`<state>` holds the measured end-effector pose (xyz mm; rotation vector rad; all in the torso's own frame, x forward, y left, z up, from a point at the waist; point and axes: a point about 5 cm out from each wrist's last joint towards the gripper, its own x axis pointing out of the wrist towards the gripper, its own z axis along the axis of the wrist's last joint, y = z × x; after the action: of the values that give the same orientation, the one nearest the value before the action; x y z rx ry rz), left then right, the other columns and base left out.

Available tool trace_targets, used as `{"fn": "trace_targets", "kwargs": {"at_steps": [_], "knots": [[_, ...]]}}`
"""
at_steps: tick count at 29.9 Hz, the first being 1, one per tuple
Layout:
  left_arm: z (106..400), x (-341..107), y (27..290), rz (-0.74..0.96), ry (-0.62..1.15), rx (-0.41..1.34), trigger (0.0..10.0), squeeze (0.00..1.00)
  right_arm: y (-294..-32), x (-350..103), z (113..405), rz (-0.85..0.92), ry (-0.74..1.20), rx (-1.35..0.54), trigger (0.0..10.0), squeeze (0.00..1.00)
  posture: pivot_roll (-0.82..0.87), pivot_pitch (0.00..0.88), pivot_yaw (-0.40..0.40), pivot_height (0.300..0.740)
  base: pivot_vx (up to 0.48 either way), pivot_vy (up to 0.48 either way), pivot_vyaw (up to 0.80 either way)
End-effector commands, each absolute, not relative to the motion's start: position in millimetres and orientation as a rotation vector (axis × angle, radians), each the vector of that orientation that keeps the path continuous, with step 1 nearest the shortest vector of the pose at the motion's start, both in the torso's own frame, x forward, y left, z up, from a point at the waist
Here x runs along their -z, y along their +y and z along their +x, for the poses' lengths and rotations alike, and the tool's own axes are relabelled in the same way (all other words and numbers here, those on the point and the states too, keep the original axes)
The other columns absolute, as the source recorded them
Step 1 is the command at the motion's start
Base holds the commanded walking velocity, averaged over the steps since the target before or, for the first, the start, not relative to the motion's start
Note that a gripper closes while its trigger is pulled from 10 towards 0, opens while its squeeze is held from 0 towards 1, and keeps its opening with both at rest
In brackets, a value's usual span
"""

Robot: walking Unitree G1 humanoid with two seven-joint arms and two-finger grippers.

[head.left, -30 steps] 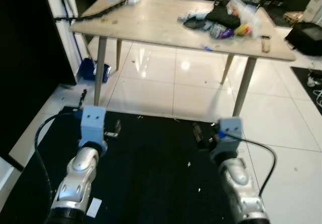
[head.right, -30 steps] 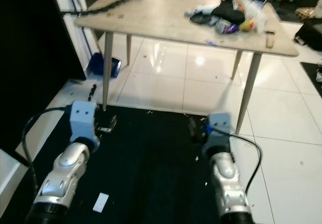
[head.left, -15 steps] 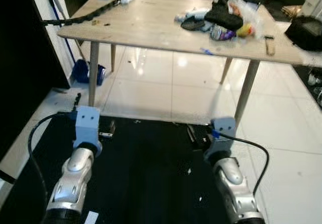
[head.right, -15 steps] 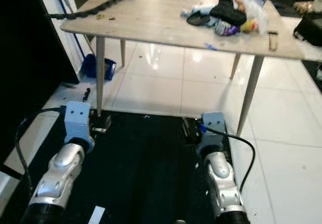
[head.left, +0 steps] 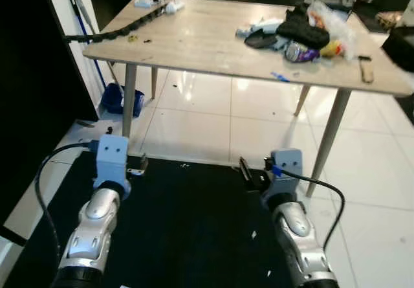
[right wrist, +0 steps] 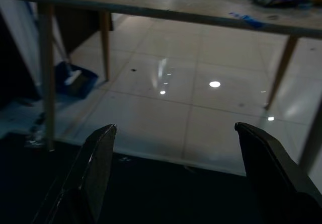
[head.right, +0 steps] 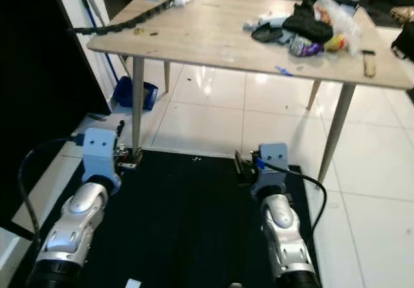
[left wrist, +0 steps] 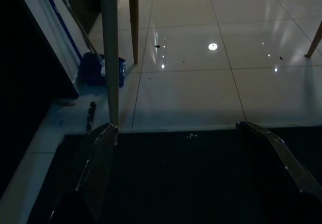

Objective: Picking trash to rubbish bin

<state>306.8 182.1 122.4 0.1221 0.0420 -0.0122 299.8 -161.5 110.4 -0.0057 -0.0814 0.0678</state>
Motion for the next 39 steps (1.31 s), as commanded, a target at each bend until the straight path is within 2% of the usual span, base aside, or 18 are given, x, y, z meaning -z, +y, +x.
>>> {"fn": "trace_targets", "kwargs": {"at_steps": [1, 13, 39], "knots": [[303.7, -115.4, 184.4, 0.130, 0.068, -0.001, 10.0, 0.00, -158.7, -106.7, 298.8, 0.006, -0.062, -0.073, 10.0, 0.00, -0.05, 0.119, -0.029, 0.740, 0.289, 0.000, 0.00], [305.7, -114.5, 179.6, 0.120, 0.070, 0.011, 10.0, 0.00, -165.3, -107.2, 298.6, 0.006, -0.060, -0.047, 10.0, 0.00, -0.06, 0.126, -0.025, 0.740, 0.280, 0.000, -0.72], [302.8, -114.7, 173.3, 0.120, 0.058, 0.027, 10.0, 0.00, -167.2, -111.6, 299.6, -0.001, -0.079, -0.057, 10.0, 0.00, -0.07, 0.100, -0.037, 0.740, 0.278, 0.000, 0.00]]}}
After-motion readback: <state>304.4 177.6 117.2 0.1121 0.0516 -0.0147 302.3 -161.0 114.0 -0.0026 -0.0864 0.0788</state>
